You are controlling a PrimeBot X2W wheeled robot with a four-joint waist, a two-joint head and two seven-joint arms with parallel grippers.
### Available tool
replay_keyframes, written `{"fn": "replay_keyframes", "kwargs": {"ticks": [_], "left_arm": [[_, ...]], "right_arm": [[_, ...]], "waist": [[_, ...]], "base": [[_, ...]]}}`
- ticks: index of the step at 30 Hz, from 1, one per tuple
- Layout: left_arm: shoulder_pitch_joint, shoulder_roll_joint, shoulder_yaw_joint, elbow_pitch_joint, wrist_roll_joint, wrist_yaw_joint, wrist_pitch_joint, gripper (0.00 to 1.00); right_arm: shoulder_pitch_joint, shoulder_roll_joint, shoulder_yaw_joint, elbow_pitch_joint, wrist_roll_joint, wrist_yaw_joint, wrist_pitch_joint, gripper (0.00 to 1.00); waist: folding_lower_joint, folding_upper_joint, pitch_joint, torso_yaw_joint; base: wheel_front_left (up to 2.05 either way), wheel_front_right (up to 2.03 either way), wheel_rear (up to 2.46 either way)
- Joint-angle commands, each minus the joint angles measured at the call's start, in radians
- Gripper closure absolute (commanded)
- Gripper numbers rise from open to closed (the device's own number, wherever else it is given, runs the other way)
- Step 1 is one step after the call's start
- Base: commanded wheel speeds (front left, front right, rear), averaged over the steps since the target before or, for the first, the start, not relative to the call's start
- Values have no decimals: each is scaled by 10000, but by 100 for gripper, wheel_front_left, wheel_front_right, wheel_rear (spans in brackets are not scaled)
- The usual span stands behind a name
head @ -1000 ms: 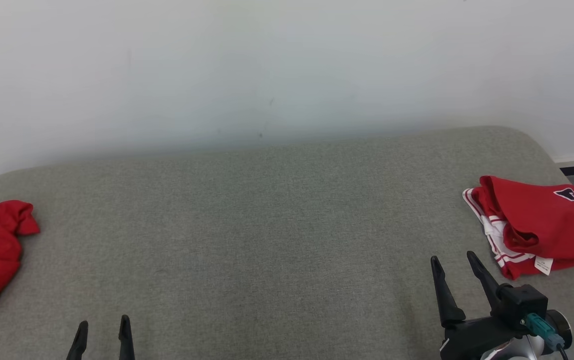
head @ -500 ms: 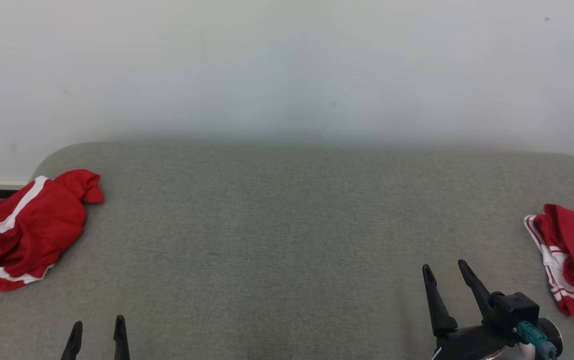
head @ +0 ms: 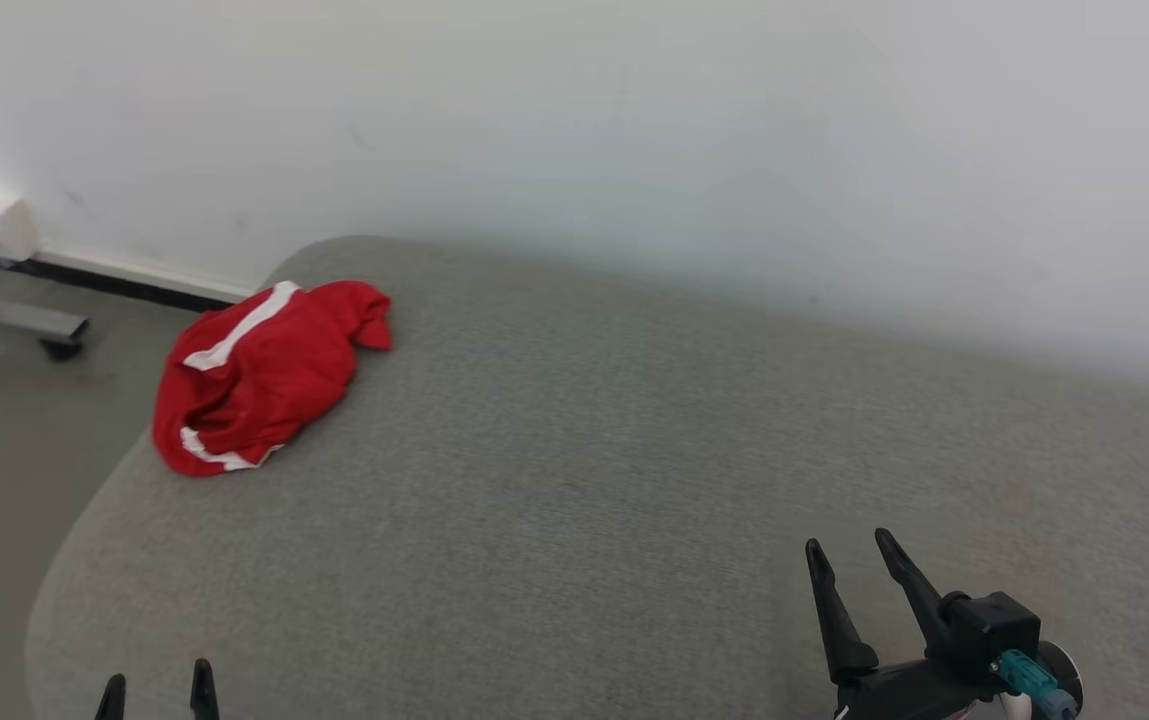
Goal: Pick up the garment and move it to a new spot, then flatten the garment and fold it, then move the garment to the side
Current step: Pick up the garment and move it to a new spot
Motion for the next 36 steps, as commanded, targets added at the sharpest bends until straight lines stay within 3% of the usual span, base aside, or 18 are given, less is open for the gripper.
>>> {"fn": "replay_keyframes", "kwargs": {"ticks": [1, 9, 22, 30, 36], "left_arm": [[45, 18, 76, -25, 36, 0, -2, 0], [-24, 11, 181, 93, -40, -70, -2, 0], [-713, 18, 331, 795, -495, -155, 102, 0], [-3529, 627, 543, 1984, -1614, -296, 1585, 0], [-6120, 1200, 1458, 3075, -2974, 107, 3142, 0]], "right_arm": [[51, 32, 14, 26, 41, -26, -62, 0], [109, 23, -29, 50, -10, -26, -73, 0], [138, -154, 131, -193, -76, -26, 34, 0], [-352, -589, 439, -948, -262, -26, 559, 0], [-1255, -1222, 1321, -1911, -365, -26, 1220, 0]], "waist": [[0, 0, -66, 762], [0, 0, 1, 1133], [0, 0, 370, 984], [0, 0, 1616, 532], [0, 0, 3286, -379]], "base": [[0, 0, 0], [0, 0, 0], [0, 0, 0], [0, 0, 0], [0, 0, 0]]}}
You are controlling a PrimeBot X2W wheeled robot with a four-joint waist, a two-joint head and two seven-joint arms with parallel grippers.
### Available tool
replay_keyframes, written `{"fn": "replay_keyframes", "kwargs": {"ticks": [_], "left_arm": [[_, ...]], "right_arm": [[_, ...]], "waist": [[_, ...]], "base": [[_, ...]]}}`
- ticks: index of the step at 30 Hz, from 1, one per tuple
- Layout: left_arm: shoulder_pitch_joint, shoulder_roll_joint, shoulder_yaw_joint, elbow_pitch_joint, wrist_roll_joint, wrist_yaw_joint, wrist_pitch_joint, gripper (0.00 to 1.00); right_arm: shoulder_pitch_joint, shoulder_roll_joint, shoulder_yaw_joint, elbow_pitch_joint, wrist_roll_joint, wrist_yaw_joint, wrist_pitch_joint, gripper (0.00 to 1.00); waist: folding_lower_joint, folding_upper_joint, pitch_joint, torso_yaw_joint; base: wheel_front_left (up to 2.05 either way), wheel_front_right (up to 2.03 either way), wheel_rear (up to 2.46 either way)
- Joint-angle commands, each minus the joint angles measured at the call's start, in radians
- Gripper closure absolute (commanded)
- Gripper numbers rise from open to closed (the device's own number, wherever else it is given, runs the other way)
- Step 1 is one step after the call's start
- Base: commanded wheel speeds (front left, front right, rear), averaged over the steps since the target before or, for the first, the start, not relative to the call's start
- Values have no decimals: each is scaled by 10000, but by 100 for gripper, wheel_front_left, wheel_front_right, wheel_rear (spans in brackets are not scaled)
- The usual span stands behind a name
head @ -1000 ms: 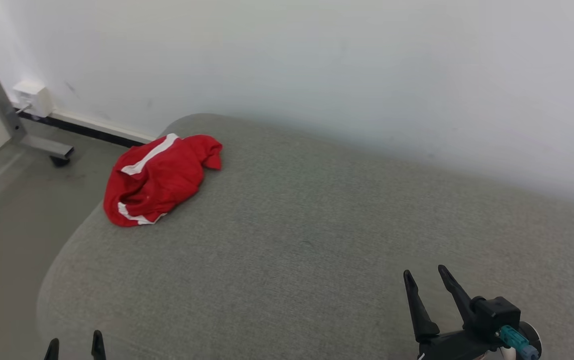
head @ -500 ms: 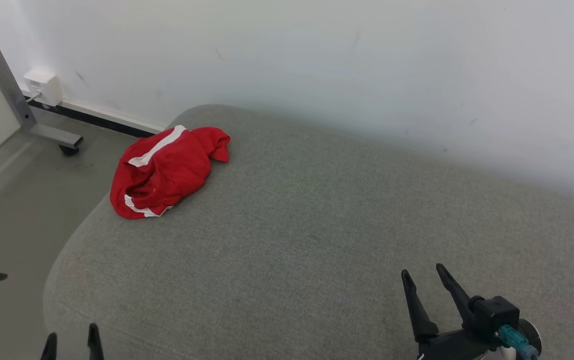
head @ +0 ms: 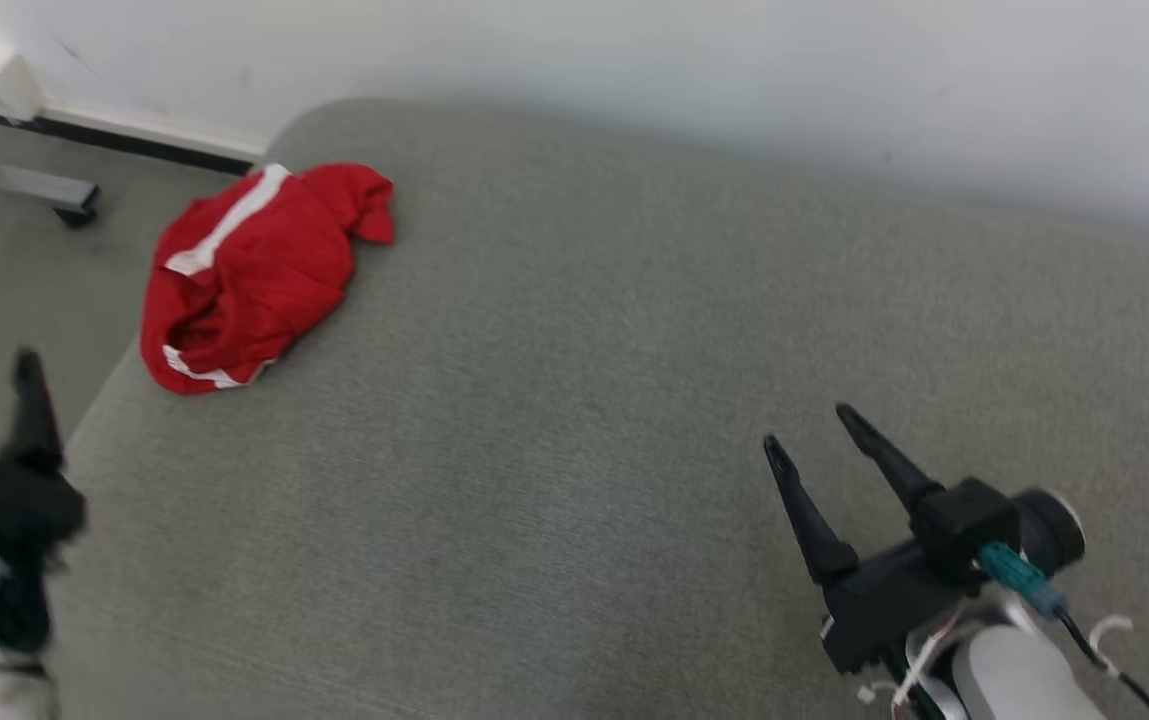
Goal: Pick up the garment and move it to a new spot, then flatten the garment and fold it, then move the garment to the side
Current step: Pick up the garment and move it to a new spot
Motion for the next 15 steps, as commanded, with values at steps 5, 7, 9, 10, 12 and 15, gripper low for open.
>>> {"fn": "replay_keyframes", "kwargs": {"ticks": [5, 7, 9, 10, 12, 15], "left_arm": [[-1846, 480, 1025, 730, -1480, 346, 1284, 0], [-2282, 838, 1255, 1052, -1836, 505, 1938, 0], [-2811, 1004, 1600, 1252, -2312, 759, 2524, 0], [-3025, 1105, 1730, 1273, -2549, 767, 2752, 0], [-3306, 1374, 2045, 1353, -2854, 1041, 3082, 0], [-3752, 1577, 2301, 1429, -3192, 1437, 3660, 0]], "right_arm": [[-1102, -609, 849, -813, 37, -26, 376, 0], [-1442, -752, 1073, -1097, 77, -26, 443, 0], [-1692, -844, 1146, -1369, 126, -26, 513, 0], [-1753, -873, 1155, -1482, 139, -26, 548, 0], [-1876, -913, 1233, -1658, 138, -26, 613, 0], [-2025, -957, 1221, -1866, 101, -26, 614, 0]], "waist": [[-2, -2, 2653, -1676], [-2, -2, 3134, -1965], [-2, -2, 3618, -2198], [-2, -2, 3829, -2296], [-2, -2, 4181, -2506], [-2, -2, 4582, -2769]], "base": [[0, 0, 0], [0, 0, 0], [0, 0, 0], [0, 0, 0], [0, 0, 0], [0, 0, 0]]}}
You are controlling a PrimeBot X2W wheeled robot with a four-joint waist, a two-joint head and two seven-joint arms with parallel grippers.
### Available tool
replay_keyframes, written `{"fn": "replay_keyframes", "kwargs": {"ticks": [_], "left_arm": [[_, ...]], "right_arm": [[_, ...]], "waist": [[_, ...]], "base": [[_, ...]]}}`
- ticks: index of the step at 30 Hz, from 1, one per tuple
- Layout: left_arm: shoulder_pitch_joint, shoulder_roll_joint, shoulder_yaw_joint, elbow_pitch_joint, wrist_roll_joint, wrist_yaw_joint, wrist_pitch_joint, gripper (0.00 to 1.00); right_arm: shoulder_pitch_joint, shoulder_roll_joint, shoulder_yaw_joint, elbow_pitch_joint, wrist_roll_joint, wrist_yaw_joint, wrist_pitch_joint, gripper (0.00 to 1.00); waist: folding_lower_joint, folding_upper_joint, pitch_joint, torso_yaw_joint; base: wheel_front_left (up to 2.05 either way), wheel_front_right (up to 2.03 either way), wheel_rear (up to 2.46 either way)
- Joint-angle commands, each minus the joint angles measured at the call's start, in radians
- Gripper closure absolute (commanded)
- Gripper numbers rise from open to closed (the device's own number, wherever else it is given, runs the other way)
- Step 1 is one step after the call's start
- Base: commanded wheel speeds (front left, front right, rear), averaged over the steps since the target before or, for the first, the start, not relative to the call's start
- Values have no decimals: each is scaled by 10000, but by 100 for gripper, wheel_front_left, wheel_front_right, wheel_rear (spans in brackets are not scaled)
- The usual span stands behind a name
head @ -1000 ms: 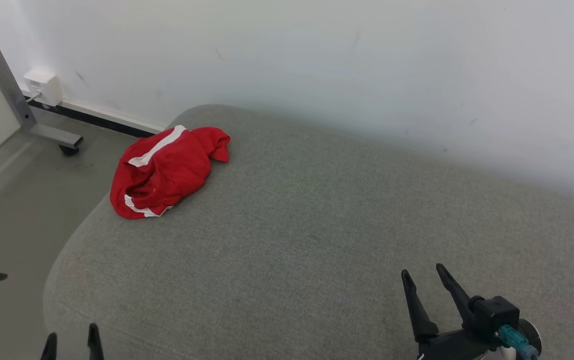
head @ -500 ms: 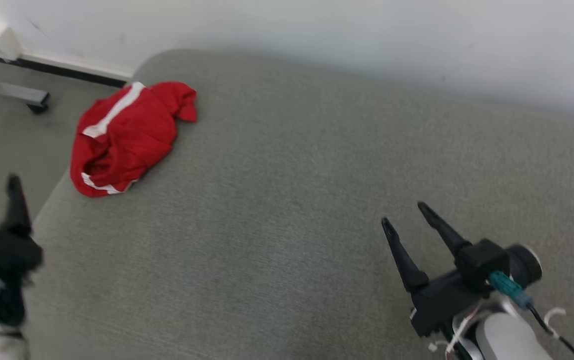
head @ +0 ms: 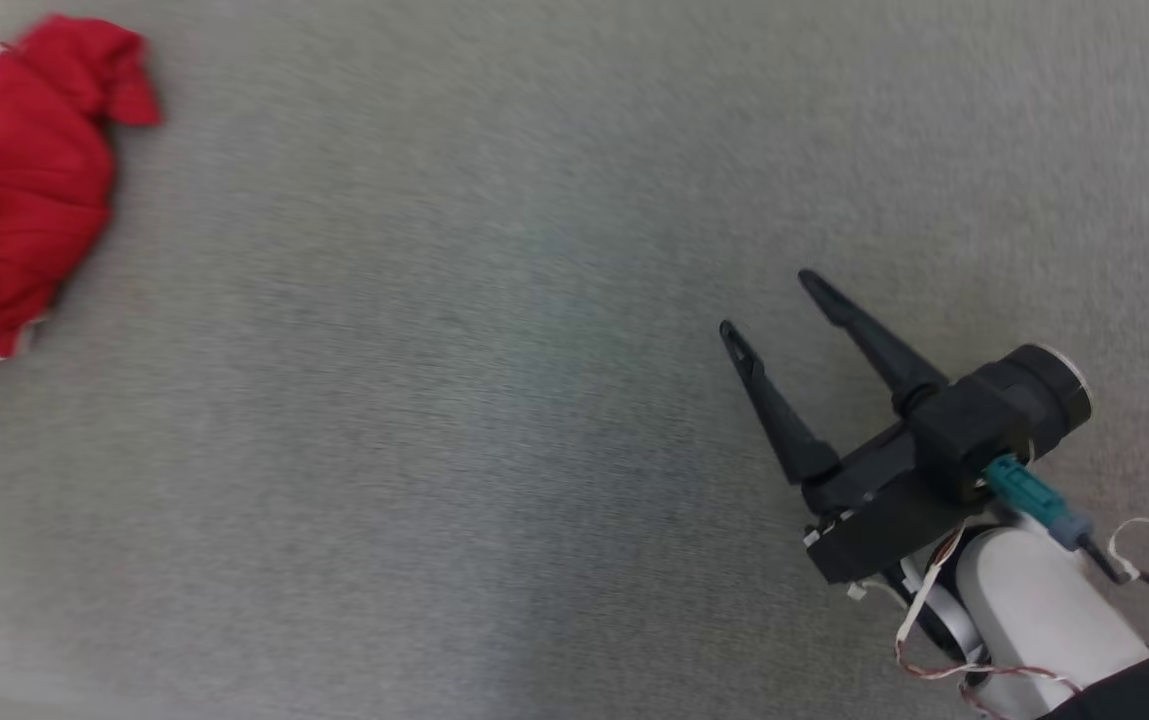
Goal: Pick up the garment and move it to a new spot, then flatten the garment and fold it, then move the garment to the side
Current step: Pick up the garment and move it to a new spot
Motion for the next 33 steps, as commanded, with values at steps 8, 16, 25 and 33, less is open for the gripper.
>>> {"fn": "replay_keyframes", "kwargs": {"ticks": [8, 16, 25, 33], "left_arm": [[-161, 522, 97, -228, 117, 815, 579, 0], [299, 972, 22, -257, 638, 1185, 500, 38], [354, 1161, 97, 199, 535, 1080, 328, 100], [-1, 1901, -557, -272, 964, 145, 169, 100]], "right_arm": [[-254, 103, -319, -284, -113, -26, -206, 0], [-137, 191, -387, -322, -135, -26, -316, 0], [59, 293, -534, -89, -54, -26, -456, 0], [202, 767, -364, 713, 264, -26, -1041, 0]], "waist": [[-5, -3, 1978, -1821], [-5, -3, 2100, -2252], [-5, -3, 1741, -2283], [-5, -3, 203, -2095]], "base": [[0, 0, 0], [0, 0, 0], [0, 0, 0], [0, 0, 0]]}}
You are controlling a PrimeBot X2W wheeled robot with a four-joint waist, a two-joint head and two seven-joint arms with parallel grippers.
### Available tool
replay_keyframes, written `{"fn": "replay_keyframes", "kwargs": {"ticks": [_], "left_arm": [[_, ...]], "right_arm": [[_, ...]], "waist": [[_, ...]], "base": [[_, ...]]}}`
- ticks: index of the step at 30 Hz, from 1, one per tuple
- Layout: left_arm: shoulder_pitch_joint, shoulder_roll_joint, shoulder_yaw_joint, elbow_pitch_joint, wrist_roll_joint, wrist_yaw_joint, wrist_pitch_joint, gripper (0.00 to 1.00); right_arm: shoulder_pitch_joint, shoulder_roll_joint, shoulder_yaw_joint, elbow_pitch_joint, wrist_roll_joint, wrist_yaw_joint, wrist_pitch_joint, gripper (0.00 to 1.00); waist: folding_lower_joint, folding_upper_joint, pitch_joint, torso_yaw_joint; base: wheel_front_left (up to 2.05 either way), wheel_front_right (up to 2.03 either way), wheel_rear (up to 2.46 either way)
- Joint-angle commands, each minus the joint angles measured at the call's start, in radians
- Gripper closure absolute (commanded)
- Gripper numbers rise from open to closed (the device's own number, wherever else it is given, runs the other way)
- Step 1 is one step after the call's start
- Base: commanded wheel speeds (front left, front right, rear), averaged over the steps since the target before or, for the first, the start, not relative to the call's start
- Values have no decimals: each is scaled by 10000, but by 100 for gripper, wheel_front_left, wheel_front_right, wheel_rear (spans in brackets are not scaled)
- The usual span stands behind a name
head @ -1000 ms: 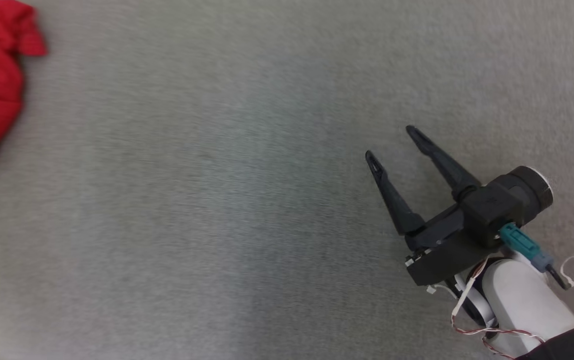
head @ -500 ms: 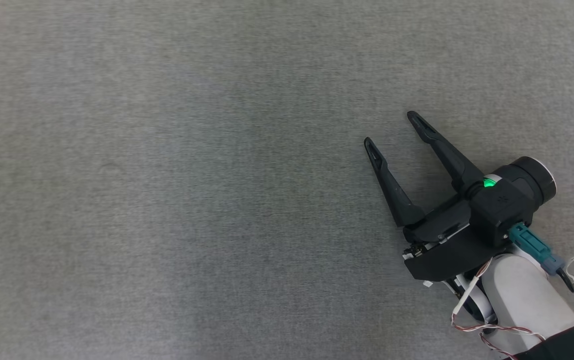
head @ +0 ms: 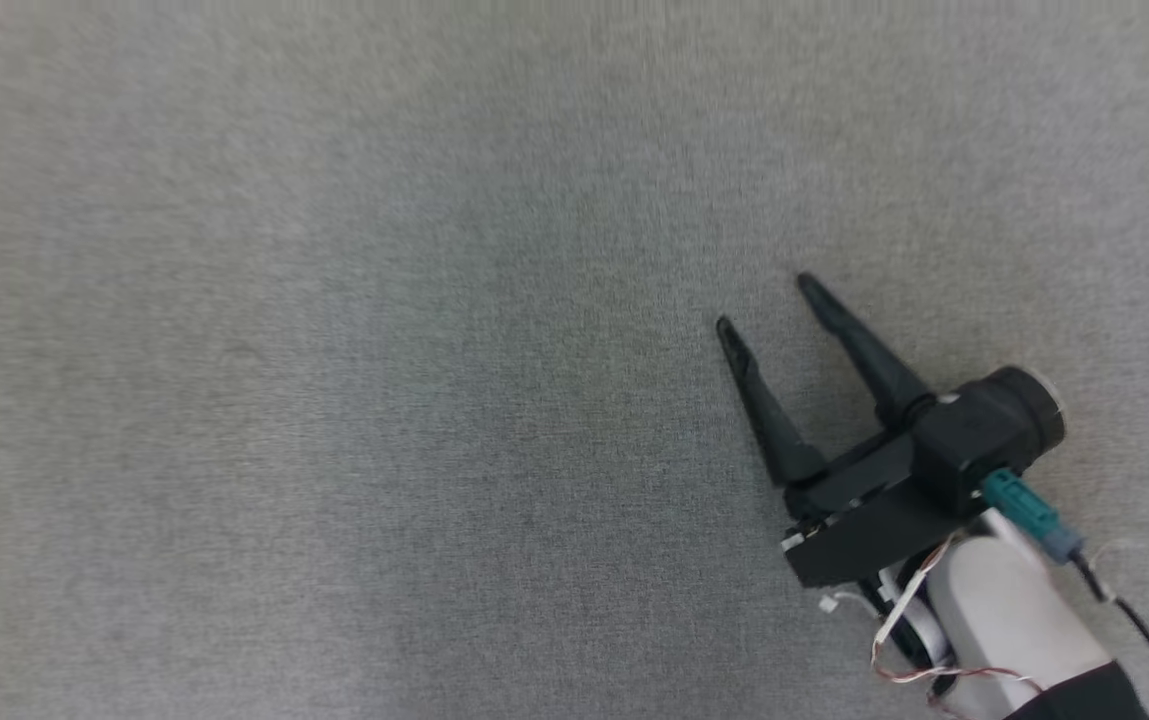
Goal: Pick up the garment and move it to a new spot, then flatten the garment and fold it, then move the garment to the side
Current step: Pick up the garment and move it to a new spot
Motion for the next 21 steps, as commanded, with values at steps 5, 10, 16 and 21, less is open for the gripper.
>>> {"fn": "replay_keyframes", "kwargs": {"ticks": [5, 10, 16, 21], "left_arm": [[-656, 442, -837, -849, 385, -635, 274, 100], [-1263, 235, -2015, -2003, 626, -944, 984, 100], [-1614, -683, -3149, -2948, 583, -893, 1730, 100], [-1435, -2029, -4242, -3891, 192, -898, 2352, 100]], "right_arm": [[544, 374, 81, 861, 365, -26, -463, 0], [990, 559, -34, 1427, 573, -26, -685, 0], [1419, 757, -133, 1702, 675, -26, -806, 0], [1687, 844, -132, 1756, 708, -26, -826, 0]], "waist": [[0, -1, -2430, 99], [0, -1, -3854, -239], [0, -1, -4909, -772], [0, -1, -5316, -1451]], "base": [[0, 0, 0], [0, 0, 0], [0, 0, 0], [0, 0, 0]]}}
